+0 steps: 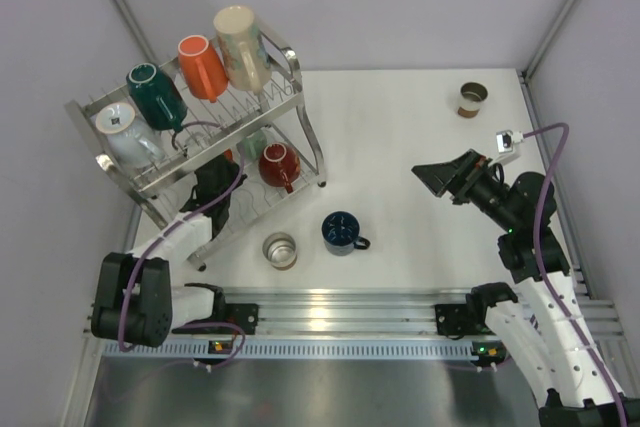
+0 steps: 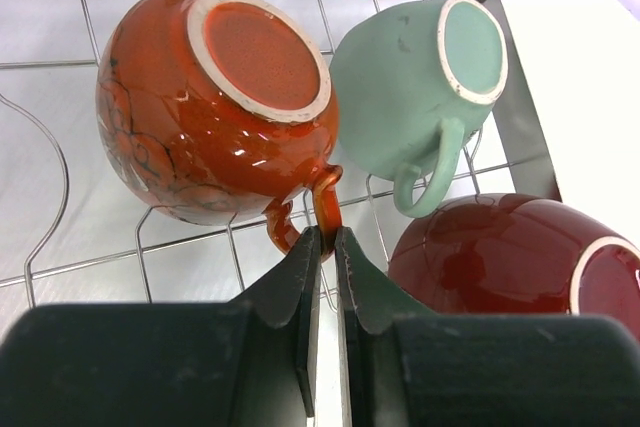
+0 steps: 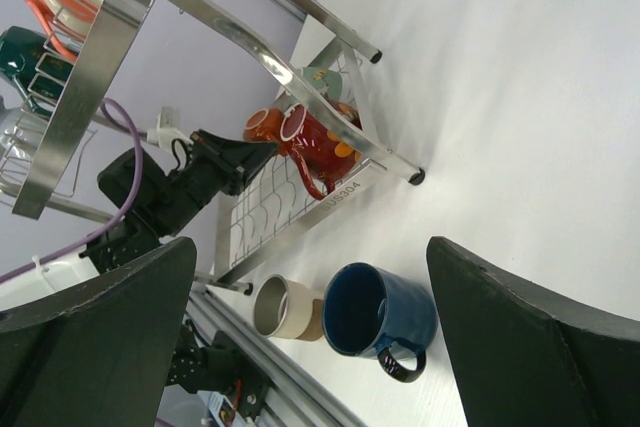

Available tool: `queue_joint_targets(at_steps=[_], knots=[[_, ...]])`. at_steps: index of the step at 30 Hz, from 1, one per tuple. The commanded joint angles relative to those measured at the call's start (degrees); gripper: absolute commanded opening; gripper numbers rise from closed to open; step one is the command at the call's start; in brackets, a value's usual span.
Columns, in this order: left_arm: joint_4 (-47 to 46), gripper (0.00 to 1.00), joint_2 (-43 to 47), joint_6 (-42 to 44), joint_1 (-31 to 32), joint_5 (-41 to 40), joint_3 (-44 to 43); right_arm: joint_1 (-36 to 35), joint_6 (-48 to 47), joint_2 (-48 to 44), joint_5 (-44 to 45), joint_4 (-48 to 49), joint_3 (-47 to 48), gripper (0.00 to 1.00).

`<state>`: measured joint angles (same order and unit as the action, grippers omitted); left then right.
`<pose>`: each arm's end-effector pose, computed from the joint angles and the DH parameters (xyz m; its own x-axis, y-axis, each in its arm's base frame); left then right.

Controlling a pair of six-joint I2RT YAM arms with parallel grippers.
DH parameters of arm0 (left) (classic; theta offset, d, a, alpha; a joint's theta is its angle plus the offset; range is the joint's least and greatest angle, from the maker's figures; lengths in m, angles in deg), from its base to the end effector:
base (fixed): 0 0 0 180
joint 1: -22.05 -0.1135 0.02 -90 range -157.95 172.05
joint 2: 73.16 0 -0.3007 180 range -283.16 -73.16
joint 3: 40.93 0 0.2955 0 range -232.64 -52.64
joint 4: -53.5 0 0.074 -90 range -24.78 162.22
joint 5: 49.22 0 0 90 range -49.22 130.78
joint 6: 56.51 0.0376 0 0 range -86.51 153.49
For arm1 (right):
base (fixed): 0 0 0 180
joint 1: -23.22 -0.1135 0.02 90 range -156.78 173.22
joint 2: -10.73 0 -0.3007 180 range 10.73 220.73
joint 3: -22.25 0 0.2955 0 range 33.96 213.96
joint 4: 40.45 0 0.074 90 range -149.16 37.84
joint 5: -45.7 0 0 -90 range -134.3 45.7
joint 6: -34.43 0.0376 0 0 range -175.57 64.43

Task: Load the cups into the dish rack
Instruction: Place the cup upside down on the dish rack

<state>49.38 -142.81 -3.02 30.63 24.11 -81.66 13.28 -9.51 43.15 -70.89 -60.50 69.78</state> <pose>0.2725 -0.0302 0.2064 -0.2652 -0.5364 -0.8012 -0.3389 0.8298 -0.4434 0.1534 0.0440 0.3425 -0.4863 0.5685 -0.6636 -0.3508 0.5685 0.7441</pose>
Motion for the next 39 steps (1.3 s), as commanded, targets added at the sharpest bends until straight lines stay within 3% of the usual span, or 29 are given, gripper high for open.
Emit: queue_joint_targets(at_steps=[1,6,7,8,10,25,39], knots=[[-8.2,0.0,1.7,1.0,-1.1,0.5,1.6,0.6,-0.6,0.0,0.3,2.5,2.8,0.99],[-5.0,0.02,1.4,-2.1,-1.2,-0.3,1.4,0.7,0.0,0.6,0.2,3.3,2.4,0.99],[-4.4,0.09,1.4,-3.0,-1.2,-0.5,1.5,0.6,-0.1,0.7,0.2,3.5,2.4,0.99],[-3.9,0.23,1.4,-3.3,-1.2,-0.6,1.4,0.6,-0.1,0.6,0.3,3.6,2.4,0.99],[-2.6,0.31,1.4,-3.7,-1.2,-0.9,1.0,0.6,-0.2,0.8,0.4,3.6,2.2,0.99],[1.8,0.35,0.3,-4.4,-1.2,-2.4,-1.0,0.7,-0.9,0.2,0.6,2.9,1.6,0.99],[6.8,0.44,-6.5,5.3,-1.2,-1.7,-6.8,0.7,-1.1,0.3,1.1,3.3,1.4,0.99]])
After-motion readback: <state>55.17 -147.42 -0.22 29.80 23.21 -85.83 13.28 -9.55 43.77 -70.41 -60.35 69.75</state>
